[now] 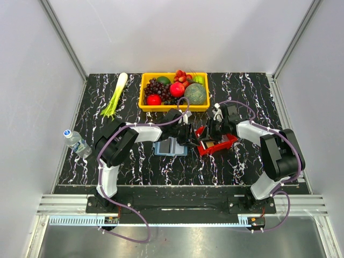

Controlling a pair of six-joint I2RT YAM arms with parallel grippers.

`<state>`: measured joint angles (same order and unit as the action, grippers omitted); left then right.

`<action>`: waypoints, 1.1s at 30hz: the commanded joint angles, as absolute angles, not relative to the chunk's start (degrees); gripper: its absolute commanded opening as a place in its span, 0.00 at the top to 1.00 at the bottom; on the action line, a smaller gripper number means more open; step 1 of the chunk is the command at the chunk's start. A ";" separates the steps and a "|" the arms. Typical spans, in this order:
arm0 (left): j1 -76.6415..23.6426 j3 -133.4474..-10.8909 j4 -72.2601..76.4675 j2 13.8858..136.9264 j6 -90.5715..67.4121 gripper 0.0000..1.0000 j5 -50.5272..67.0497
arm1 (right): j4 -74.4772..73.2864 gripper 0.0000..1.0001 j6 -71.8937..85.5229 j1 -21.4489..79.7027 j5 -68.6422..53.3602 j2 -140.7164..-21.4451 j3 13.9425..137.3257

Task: Put the credit cards into the card holder
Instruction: Pick up the credit card from the storage box.

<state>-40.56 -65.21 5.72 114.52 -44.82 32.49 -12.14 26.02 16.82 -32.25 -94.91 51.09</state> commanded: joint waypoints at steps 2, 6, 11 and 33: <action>-40.78 -66.45 9.58 115.31 -44.21 0.57 30.41 | -11.69 0.73 27.60 17.58 -37.97 -95.01 50.54; -40.69 -66.45 9.58 115.40 -44.21 0.57 30.32 | -11.60 0.83 27.60 17.58 -38.05 -94.66 50.54; -40.78 -66.45 9.49 115.40 -44.21 0.57 30.50 | -10.81 0.78 28.12 17.49 -39.72 -94.66 50.45; -40.78 -66.27 9.67 115.14 -44.30 0.57 30.32 | -4.57 0.69 33.04 17.05 -43.33 -95.01 47.90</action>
<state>-40.03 -65.23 6.52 114.52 -45.06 32.82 -6.61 30.17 15.59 -35.64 -94.80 48.49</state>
